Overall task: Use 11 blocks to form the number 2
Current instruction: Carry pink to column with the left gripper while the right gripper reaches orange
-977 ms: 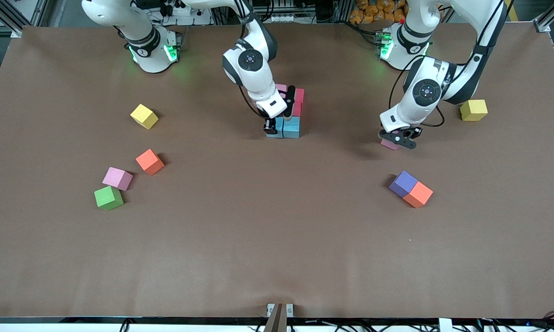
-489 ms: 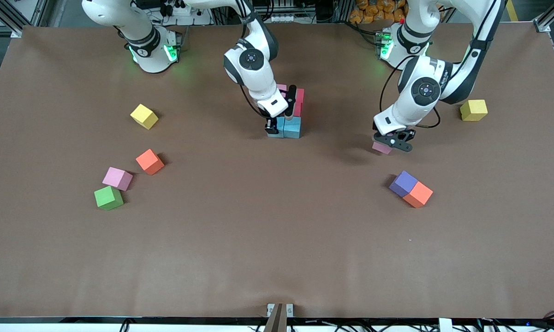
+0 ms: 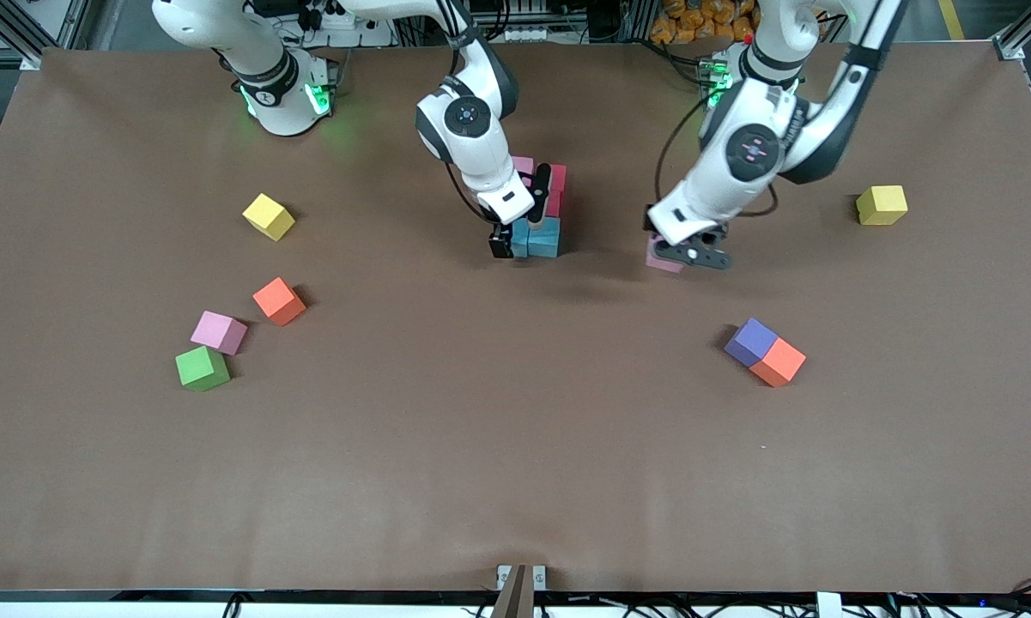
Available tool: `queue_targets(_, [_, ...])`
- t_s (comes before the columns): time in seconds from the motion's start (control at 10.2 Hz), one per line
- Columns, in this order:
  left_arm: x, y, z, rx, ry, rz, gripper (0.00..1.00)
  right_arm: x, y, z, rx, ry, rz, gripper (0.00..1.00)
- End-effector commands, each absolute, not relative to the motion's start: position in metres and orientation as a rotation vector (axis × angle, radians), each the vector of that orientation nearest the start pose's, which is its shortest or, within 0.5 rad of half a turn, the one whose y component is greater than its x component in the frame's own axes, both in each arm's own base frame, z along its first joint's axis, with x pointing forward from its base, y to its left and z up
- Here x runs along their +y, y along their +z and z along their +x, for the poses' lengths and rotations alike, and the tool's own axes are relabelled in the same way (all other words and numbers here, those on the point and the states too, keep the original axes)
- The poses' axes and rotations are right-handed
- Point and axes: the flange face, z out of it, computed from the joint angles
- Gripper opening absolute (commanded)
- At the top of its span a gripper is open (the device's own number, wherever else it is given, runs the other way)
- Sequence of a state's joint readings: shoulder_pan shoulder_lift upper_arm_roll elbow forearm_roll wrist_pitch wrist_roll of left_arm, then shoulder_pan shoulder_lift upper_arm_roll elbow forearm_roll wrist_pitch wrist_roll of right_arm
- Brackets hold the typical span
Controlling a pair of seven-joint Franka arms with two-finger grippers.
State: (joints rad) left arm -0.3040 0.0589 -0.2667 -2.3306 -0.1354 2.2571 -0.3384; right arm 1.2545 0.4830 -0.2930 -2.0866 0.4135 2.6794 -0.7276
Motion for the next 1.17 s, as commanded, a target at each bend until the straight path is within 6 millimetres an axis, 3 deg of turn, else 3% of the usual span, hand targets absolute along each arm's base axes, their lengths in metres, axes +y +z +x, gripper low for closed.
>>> queue_targets(0.0, [-0.292, 0.319, 0.408, -0.014, 0.305, -3.169, 0.2, 0.46, 0.256, 0.372, -1.847, -0.133, -2.336, 1.0])
queue_targets(0.29, [-0.332, 0.334, 0.394, -0.402, 0.307, -3.157, 0.19, 0.403, 0.288, 0.419, -1.764, -0.033, -2.337, 1.0])
queue_targets(0.39, [-0.354, 0.343, 0.387, -0.556, 0.332, -3.158, 0.19, 0.365, 0.293, 0.45, -1.662, 0.016, -2.39, 1.0])
queue_targets(0.59, [-0.398, 0.351, 0.375, -0.867, 0.408, -3.11, 0.09, 0.294, 0.306, 0.508, -1.544, 0.07, -2.44, 1.0])
queue_targets(0.68, [-0.409, 0.355, 0.383, -1.047, 0.419, -3.055, 0.11, 0.26, 0.306, 0.526, -1.54, 0.049, -2.443, 1.0])
queue_targets(0.88, [-0.457, 0.355, 0.38, -1.281, 0.468, -2.958, 0.15, 0.185, 0.302, 0.557, -1.529, 0.034, -2.493, 1.0])
queue_targets(1.07, [-0.5, 0.351, 0.392, -1.554, 0.502, -2.817, 0.15, 0.121, 0.289, 0.568, -1.438, 0.053, -2.542, 1.0])
